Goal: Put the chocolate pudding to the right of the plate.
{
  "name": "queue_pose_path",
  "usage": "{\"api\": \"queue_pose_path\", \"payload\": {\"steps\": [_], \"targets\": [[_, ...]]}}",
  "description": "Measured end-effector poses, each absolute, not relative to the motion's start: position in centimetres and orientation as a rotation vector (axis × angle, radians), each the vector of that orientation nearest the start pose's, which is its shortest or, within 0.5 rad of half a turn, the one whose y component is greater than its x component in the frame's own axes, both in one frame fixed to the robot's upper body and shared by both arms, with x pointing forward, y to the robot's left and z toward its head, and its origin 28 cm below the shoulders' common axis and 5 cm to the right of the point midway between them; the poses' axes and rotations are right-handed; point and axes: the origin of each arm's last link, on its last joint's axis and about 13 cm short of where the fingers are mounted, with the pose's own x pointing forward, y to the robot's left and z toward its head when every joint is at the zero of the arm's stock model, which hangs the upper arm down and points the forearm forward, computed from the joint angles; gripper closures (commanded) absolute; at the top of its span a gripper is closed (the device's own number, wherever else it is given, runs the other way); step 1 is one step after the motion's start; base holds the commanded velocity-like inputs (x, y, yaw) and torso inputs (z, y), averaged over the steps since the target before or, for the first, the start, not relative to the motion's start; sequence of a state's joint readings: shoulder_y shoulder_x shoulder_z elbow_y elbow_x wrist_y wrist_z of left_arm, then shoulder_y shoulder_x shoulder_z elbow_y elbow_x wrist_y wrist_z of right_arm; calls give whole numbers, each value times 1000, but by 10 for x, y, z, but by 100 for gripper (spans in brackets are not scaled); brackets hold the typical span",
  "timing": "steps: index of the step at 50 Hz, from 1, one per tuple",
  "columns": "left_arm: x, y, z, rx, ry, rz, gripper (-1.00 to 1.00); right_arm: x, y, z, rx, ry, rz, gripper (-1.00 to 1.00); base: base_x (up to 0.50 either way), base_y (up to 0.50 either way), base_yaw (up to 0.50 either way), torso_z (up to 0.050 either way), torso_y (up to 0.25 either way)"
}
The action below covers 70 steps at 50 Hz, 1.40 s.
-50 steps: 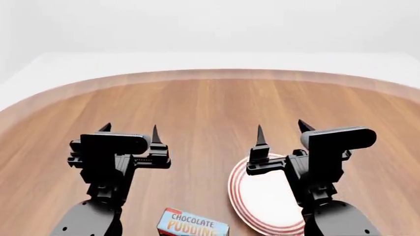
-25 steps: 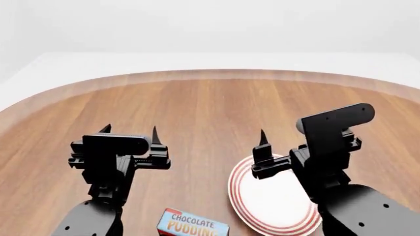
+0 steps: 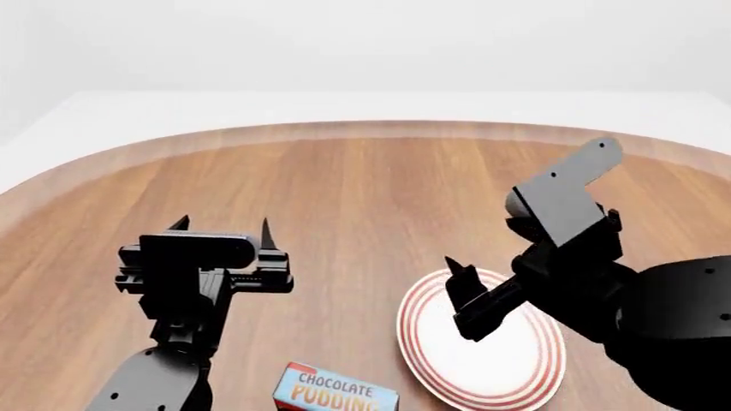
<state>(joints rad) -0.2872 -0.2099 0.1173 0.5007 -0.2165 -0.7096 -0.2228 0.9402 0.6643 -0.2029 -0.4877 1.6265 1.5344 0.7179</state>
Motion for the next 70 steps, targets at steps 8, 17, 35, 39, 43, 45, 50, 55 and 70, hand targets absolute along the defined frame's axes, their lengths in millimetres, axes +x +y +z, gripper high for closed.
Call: {"api": "queue_pose_path", "payload": {"steps": [8,17,35,39,43,45,50,55,70], "targets": [[243,214,132,68,-52,19,-100,223,-148,253,-363,451,506,-100,0,0,0,0,0],[243,214,132,70,-53,23,-100,230,-151,249,-399,510,598,-100,0,0,0,0,0],[244,215,132,72,-52,27,-100,237,-144,236,-443,592,739,-100,0,0,0,0,0],[244,214,132,73,-52,27,-100,237,-143,234,-450,606,765,-100,0,0,0,0,0],[244,214,132,74,-52,27,-100,237,-140,232,-456,617,792,-100,0,0,0,0,0],[245,214,132,75,-52,27,-100,237,-139,232,-459,622,807,-100,0,0,0,0,0],[245,214,131,76,-50,27,-100,235,-134,229,-467,638,853,-100,0,0,0,0,0],[245,214,131,76,-49,26,-100,233,-128,225,-480,657,897,-100,0,0,0,0,0],[245,214,131,79,-49,26,-100,240,-117,211,-485,691,975,-100,0,0,0,0,0]]}}
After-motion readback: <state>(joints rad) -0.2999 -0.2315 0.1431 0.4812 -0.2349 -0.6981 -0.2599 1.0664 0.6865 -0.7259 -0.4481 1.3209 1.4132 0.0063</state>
